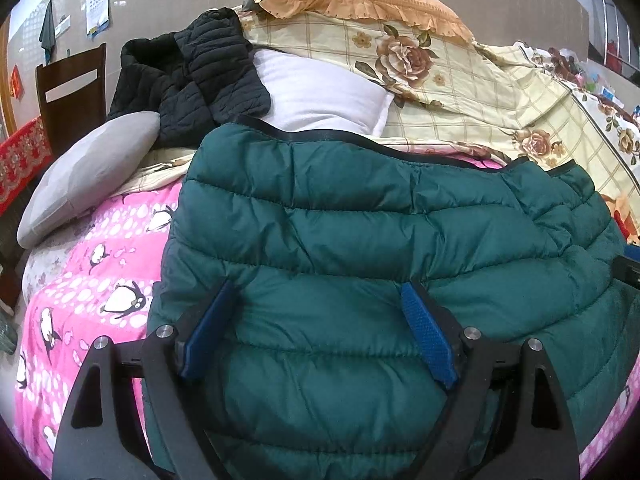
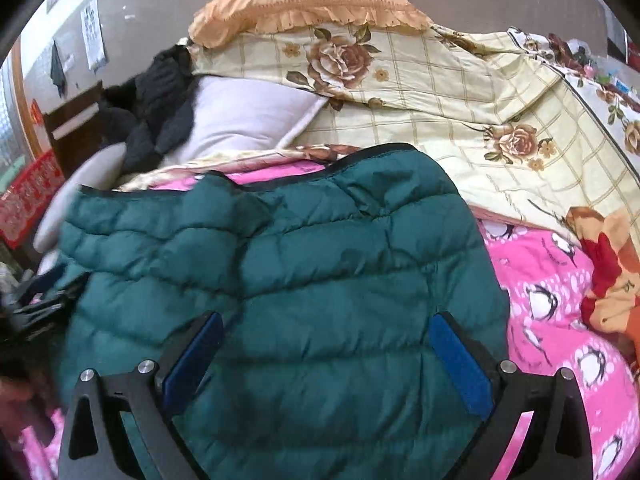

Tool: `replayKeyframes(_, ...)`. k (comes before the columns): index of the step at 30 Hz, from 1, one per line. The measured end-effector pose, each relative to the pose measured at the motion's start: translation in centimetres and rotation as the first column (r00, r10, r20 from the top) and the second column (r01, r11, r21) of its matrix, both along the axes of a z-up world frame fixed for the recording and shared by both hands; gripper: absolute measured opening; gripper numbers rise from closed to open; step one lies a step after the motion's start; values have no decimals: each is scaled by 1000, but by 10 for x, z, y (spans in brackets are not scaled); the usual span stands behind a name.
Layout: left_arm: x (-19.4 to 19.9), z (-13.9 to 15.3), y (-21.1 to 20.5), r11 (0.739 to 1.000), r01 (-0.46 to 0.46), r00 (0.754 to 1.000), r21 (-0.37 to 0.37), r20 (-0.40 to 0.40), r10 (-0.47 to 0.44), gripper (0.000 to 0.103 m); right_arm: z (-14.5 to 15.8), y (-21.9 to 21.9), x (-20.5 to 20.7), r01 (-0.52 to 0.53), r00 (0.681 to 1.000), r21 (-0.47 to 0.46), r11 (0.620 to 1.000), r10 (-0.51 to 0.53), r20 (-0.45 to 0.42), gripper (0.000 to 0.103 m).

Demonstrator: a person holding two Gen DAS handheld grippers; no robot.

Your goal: Fold large clothes

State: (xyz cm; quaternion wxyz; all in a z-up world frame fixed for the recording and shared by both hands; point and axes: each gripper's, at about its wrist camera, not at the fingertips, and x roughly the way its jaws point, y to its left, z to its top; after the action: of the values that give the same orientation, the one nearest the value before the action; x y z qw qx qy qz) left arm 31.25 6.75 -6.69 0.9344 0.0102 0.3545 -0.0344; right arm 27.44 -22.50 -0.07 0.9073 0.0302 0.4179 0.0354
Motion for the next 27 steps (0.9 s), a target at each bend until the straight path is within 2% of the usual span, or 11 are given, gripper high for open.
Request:
replayKeyframes(3, -1, 0, 1, 1000, -1, 1000, -1, 1, 1, 86, 3, 4, -12, -20, 1000, -29, 999, 20, -9, 103)
replayKeyframes(6, -1, 1, 0, 1000, -1, 1000, 4, 0, 1, 86, -18, 5, -6, -20, 997, -51, 998, 16, -70, 103)
replayKeyframes(9, -3, 2, 3, 1000, -10, 1000, 5, -3, 10, 86, -27, 5, 0, -3, 997, -55, 999, -1, -75, 103)
replayKeyframes(11, -8, 5, 5, 1000, -14, 1000, 5, -6, 14, 86, -23, 6, 1, 0, 996, -56, 998, -5, -90, 103)
replayKeyframes(15, -26, 18, 14, 1000, 8, 1000, -20, -21, -8, 86, 2, -7, -21, -5, 998, -3, 1000, 5, -57, 103)
replayKeyframes(18, -43, 25, 38, 992, -4, 999, -126, -53, -3, 86, 18, -28, -41, 2, 999, 20, 1000, -1, -46, 103)
replayKeyframes(21, -56, 28, 63, 969, -8, 996, -248, -93, -16, 86, 24, -62, -57, 31, 997, 130, 991, -22, -69, 103)
replayKeyframes(22, -59, 28, 72, 957, -11, 995, -291, -103, -20, 86, 23, -74, -62, 39, 997, 173, 984, -26, -75, 103)
replayKeyframes(24, -65, 27, 89, 932, -8, 993, -363, -111, -34, 86, 19, -90, -69, 63, 996, 202, 977, -48, -81, 103)
replayKeyframes(27, -69, 20, 110, 897, -18, 988, -442, -147, -53, 86, 8, -107, -74, 82, 994, 281, 956, -59, -90, 103)
